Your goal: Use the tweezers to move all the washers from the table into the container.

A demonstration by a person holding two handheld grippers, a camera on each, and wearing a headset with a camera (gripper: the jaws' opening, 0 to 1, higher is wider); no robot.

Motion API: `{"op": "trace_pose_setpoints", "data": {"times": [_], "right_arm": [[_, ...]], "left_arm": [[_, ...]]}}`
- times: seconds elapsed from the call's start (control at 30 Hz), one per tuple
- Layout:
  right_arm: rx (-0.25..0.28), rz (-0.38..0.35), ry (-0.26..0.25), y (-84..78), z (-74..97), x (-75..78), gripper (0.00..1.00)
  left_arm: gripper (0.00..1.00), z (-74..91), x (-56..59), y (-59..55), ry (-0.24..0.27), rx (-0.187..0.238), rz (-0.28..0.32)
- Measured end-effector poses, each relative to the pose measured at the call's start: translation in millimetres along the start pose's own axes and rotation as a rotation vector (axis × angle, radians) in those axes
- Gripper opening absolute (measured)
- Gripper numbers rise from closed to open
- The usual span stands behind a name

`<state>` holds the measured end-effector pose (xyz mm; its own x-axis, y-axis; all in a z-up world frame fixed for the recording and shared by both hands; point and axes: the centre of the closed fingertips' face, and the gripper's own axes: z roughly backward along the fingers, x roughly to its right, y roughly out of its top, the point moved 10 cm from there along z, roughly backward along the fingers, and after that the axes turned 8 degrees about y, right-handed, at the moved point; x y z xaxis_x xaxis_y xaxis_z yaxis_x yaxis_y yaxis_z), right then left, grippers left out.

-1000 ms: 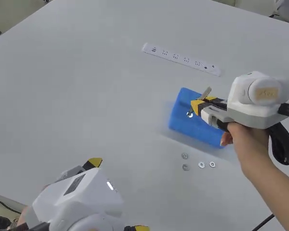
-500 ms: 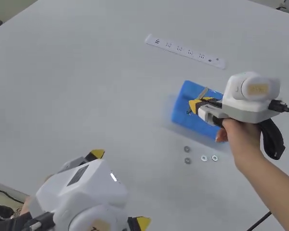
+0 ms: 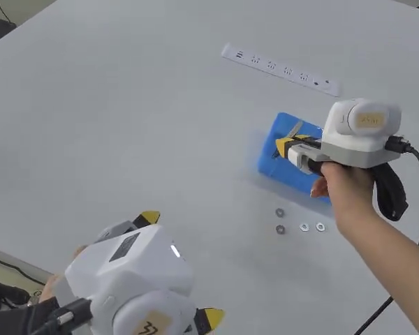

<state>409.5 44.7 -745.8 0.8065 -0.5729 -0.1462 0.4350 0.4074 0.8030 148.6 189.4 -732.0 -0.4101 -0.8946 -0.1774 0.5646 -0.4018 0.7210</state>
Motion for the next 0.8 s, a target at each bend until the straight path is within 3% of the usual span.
{"op": "trace_pose_setpoints", "data": {"times": [0.53, 0.7, 0.8], "right_arm": [[-0.027, -0.002, -0.029, -1.0, -3.1, -2.8, 0.03], [-0.003, -0.016, -0.033, 1.1, 2.1, -4.0, 0.03], [0.013, 0.015, -0.052, 6.8, 9.6, -5.2, 0.03]], "left_arm": [[0.89, -0.3, 0.3, -0.3, 0.004, -0.004, -0.007], [0.89, -0.6, 0.7, -0.7, 0.008, -0.008, -0.019], [0.9, -0.6, 0.3, -0.6, 0.008, -0.006, -0.013]]}}
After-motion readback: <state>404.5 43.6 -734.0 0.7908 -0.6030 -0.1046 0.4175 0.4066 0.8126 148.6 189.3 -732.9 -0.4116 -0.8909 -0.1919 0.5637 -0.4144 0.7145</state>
